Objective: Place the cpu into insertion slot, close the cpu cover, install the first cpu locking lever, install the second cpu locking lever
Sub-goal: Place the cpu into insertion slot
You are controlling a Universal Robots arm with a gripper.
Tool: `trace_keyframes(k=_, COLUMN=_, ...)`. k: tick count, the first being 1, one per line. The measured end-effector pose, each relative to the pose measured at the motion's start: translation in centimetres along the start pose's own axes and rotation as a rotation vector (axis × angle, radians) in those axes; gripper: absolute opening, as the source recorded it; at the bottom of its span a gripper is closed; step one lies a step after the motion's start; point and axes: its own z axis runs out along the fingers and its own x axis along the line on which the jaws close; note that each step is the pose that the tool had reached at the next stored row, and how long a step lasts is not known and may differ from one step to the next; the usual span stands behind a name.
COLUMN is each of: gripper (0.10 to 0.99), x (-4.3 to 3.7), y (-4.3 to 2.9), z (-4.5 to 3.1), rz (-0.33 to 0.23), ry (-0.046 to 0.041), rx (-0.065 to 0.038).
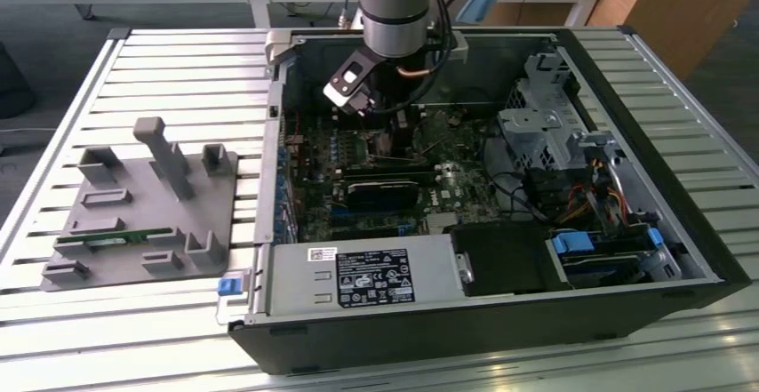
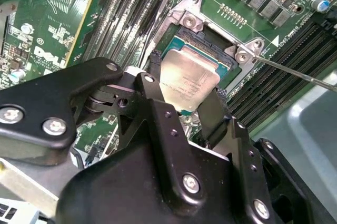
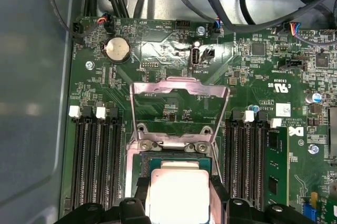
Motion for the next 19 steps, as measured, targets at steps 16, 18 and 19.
trace_keyframes(k=16, gripper=0.533, x=0.4, y=-0.06, z=0.88, rz=0.0, ry=0.0, rx=0.0)
trace_keyframes(k=18, gripper=0.533, x=0.4, y=-0.08, z=1.02, rz=0.0, ry=-0.0001, rx=0.0)
trace_keyframes(k=19, gripper=0.533, x=0.4, y=-0.09, z=1.05, rz=0.0, ry=-0.0002, rx=0.0)
